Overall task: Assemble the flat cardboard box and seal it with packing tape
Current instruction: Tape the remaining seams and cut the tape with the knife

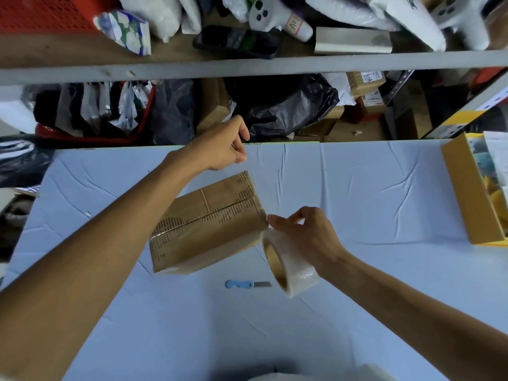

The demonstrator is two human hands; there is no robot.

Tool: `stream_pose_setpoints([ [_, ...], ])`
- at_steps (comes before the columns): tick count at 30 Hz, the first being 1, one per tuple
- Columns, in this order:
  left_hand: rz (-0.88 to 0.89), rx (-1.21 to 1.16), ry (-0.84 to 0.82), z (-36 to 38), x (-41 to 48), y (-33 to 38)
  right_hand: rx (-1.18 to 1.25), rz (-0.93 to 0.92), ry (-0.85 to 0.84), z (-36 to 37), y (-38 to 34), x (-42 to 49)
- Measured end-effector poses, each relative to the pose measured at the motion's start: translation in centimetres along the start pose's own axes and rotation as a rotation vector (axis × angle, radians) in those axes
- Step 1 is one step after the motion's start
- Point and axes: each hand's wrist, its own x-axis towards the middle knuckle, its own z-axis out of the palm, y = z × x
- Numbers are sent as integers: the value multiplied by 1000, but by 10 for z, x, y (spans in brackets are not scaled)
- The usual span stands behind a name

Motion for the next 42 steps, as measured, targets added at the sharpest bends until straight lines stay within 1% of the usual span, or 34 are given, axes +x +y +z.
stream_pose_setpoints([
  [7, -6, 5, -6, 4, 0, 1, 17, 2, -21, 6, 5, -1],
  [11, -13, 2, -11, 7, 0, 0, -15, 13, -11, 8, 7, 1],
  [14, -34, 1, -34, 11, 0, -4, -31, 12, -6, 10, 9, 2],
  [18, -82, -69, -85, 16, -3, -7, -37, -11, 9, 11, 10, 6],
  [20, -91, -30, -93, 18, -5, -8, -44, -16, 7, 11, 12, 7],
  [21, -101, -17, -49, 19, -7, -8, -41, -18, 8, 11, 13, 7],
  [24, -117, -74, 209, 19, -17, -5, -29, -11, 12, 13, 13, 6],
  [25, -126, -74, 212, 19, -21, -2, -28, -7, 11, 12, 12, 6],
  [28, -124, -36, 55, 24, -27, 4, -16, -12, 18, 12, 12, 7],
  [31, -92, -84, 82, 29, -30, 5, -17, -25, 9, 11, 10, 6],
  [35, -92, -123, 105, 40, -27, 8, -8, -36, 2, 11, 8, 4],
  [42, -202, -87, 94, 44, -19, 17, -22, -41, 22, 10, 11, 3],
])
